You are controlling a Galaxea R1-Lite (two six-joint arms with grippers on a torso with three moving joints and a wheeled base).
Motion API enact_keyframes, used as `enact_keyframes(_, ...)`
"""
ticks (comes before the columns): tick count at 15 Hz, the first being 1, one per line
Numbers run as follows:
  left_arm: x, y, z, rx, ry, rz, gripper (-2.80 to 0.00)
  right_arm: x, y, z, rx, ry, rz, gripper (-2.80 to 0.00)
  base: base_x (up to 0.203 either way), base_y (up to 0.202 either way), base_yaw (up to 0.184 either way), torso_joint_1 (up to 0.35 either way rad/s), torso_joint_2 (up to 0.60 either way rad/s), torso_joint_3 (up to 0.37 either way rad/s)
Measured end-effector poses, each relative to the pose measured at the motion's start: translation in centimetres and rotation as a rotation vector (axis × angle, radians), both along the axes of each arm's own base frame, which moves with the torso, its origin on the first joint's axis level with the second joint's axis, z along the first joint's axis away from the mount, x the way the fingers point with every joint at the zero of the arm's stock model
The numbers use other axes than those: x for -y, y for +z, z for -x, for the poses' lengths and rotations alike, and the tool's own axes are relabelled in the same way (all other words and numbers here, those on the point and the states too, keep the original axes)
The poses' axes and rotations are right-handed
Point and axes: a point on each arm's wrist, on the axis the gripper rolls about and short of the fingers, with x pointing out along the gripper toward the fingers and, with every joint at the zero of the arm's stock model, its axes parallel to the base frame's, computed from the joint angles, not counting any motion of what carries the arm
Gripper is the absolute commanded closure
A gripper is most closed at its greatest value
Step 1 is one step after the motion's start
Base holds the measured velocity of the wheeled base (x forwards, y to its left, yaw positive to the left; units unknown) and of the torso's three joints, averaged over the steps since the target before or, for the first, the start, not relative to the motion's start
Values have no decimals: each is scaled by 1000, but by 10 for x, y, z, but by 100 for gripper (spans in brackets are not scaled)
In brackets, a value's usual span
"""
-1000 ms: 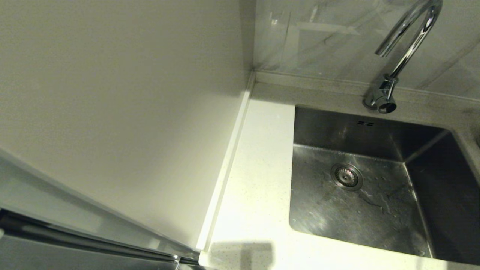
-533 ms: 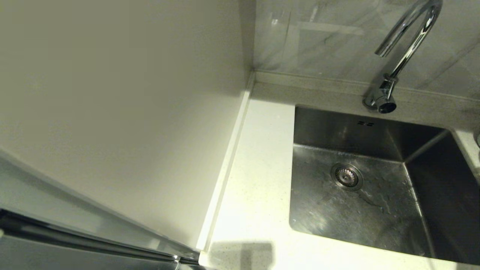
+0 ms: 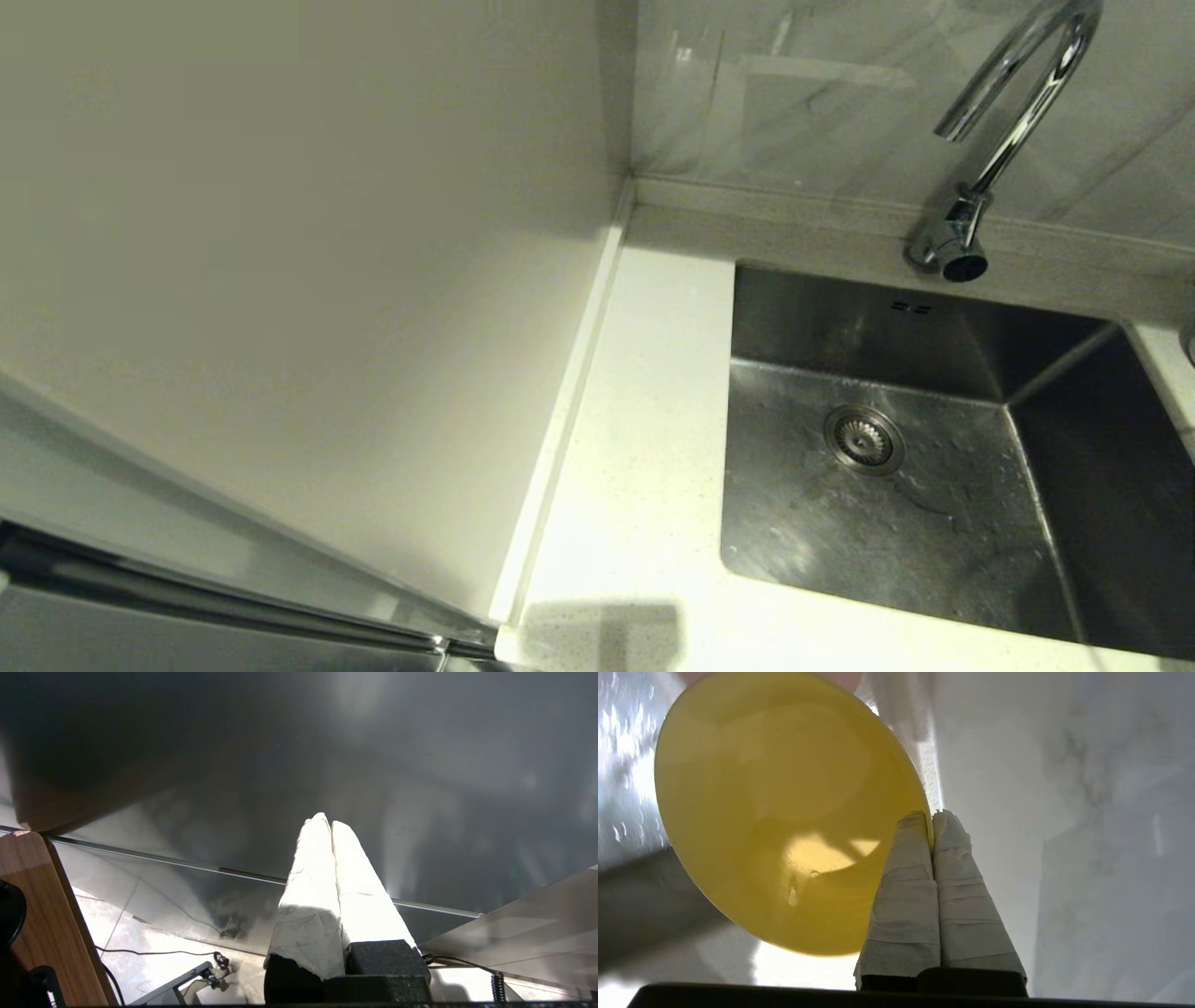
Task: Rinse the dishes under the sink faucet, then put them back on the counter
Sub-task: Put a bowl back to the table from the sink
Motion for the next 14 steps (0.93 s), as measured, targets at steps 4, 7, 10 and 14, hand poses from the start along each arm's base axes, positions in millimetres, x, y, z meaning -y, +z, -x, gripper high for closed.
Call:
enact_keyframes(4,0,0,0,0,0,1,0,17,-10,23,12,378,34,0,0,0,0,0,0,0)
enact_keyframes(7,0,0,0,0,0,1,0,30,-23,26,100,734,127,0,0,0,0,0,0,0)
enact_keyframes(10,0,0,0,0,0,0,0,39,-35,25,164,970,235,0,0,0,0,0,0,0)
enact_keyframes(14,0,0,0,0,0,0,0,55,-51,29,153,1156,384,0,0,0,0,0,0,0)
